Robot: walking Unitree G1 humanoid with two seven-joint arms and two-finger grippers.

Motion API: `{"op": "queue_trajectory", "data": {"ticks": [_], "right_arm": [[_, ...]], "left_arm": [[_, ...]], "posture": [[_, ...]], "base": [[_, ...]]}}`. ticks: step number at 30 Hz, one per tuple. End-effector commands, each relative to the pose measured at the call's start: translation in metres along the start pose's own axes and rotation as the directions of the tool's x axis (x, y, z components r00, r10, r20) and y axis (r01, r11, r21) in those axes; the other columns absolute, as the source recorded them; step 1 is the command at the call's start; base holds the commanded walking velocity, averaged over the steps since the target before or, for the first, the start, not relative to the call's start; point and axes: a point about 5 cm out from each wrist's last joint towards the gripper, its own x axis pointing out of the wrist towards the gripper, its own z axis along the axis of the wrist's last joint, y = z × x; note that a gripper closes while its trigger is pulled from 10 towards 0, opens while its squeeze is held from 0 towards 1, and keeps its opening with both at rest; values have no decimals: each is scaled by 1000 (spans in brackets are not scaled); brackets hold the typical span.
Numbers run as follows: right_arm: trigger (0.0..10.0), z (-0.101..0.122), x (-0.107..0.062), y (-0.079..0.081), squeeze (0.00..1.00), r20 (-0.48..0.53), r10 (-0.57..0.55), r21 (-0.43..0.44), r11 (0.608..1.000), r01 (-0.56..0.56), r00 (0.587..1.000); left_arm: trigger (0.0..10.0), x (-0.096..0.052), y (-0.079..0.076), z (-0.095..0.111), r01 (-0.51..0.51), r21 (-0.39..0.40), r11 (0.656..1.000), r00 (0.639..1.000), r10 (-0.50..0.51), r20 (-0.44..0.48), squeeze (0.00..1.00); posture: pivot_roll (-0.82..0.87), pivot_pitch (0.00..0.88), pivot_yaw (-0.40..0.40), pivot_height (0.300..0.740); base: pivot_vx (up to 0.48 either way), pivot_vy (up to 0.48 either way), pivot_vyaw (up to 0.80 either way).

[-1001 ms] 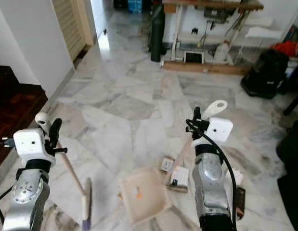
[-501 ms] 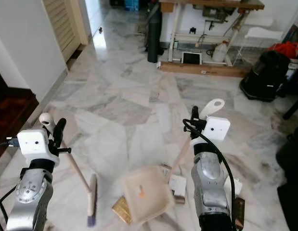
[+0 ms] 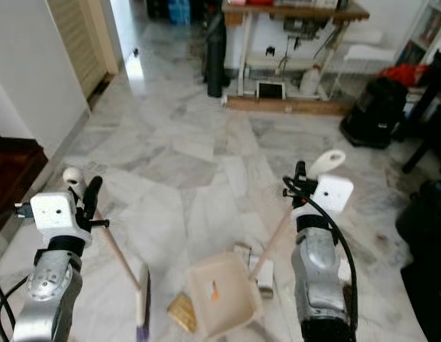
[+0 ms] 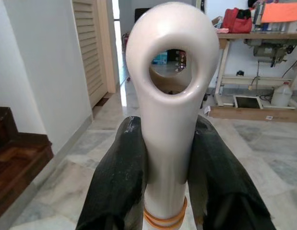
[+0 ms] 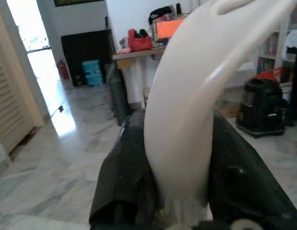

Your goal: Sweep floor

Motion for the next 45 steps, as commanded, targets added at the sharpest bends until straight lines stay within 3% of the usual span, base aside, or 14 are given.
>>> {"op": "queue_trajectory", "data": {"ticks": [1, 10, 25, 45], "right_arm": [[10000, 10, 4, -2, 0, 37, -13, 36, 999, 11, 999], [10000, 9, 4, -2, 0, 32, -16, 29, 999, 15, 999], [10000, 9, 4, -2, 0, 38, -27, 27, 999, 26, 999], [10000, 7, 4, -3, 0, 24, -25, 25, 999, 24, 999]], "left_arm": [[10000, 2, -2, 6, 10, 3, 1000, 1000, -10, 27, 0], [10000, 1, -1, 7, 11, 7, 1000, 999, -11, 32, 0], [10000, 1, -4, 9, 38, 2, 999, 999, -38, 34, 0], [10000, 1, -4, 8, 33, 8, 999, 999, -33, 25, 0]], "posture": [[-21, 99, 4, 740], [-19, 100, 6, 740], [-14, 97, 11, 740], [-16, 101, 10, 740]], "base": [[0, 480, 0], [0, 442, -719], [0, 0, 0], [339, 0, -70]]}}
